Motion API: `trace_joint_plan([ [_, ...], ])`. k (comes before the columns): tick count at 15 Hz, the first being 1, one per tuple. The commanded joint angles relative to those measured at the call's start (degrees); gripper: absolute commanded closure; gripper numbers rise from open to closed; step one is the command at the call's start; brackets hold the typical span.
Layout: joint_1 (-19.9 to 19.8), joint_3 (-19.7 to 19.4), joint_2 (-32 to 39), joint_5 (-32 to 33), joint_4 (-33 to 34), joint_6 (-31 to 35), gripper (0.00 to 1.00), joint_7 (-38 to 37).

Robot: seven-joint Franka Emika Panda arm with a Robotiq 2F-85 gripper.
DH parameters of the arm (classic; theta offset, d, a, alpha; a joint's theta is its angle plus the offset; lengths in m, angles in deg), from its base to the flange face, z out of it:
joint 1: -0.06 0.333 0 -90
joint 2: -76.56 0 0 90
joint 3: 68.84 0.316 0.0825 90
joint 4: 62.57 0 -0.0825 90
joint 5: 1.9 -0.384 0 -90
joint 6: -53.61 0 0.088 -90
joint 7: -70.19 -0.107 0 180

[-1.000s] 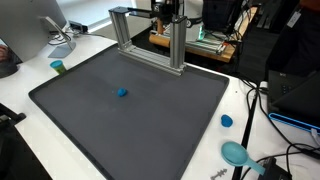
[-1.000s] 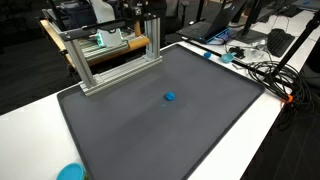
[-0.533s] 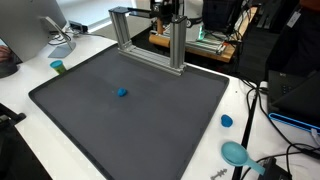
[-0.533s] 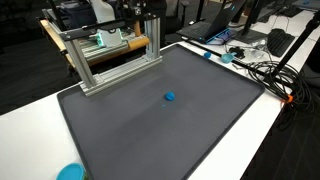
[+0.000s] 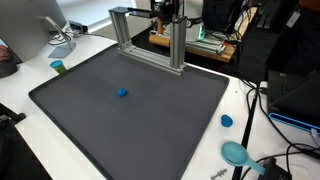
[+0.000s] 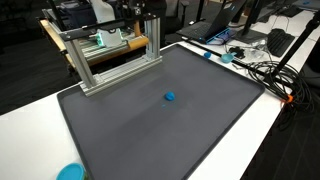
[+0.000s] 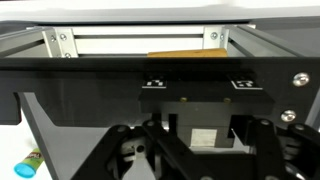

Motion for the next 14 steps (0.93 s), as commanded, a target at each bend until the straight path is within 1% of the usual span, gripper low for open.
trace_joint_plan([
  [1, 0.8, -1.6, -1.3, 0.5, 0.1, -2.3, 0.37, 2.5],
  [2, 0.9, -1.7, -1.5, 0.4, 0.1, -2.5, 0.57, 2.5],
  [3, 1.1, -1.6, -1.6, 0.2, 0.2, -2.6, 0.64, 2.4],
  [4, 1.0, -1.4, -2.0, 0.3, -0.2, -2.7, 0.66, 1.9],
  [10, 1.0, -1.2, -1.5, 0.3, 0.2, -2.8, 0.65, 1.4],
  [11, 1.0, -1.3, -1.6, 0.2, 0.2, -2.6, 0.50, 1.5],
  [12, 1.0, -1.5, -1.7, 0.2, 0.1, -2.6, 0.41, 1.7],
  [13, 1.0, -1.7, -2.0, 0.0, 0.2, -2.9, 0.38, 1.8],
  [14, 1.0, -1.9, -2.2, -0.1, 0.2, -2.9, 0.39, 1.9],
])
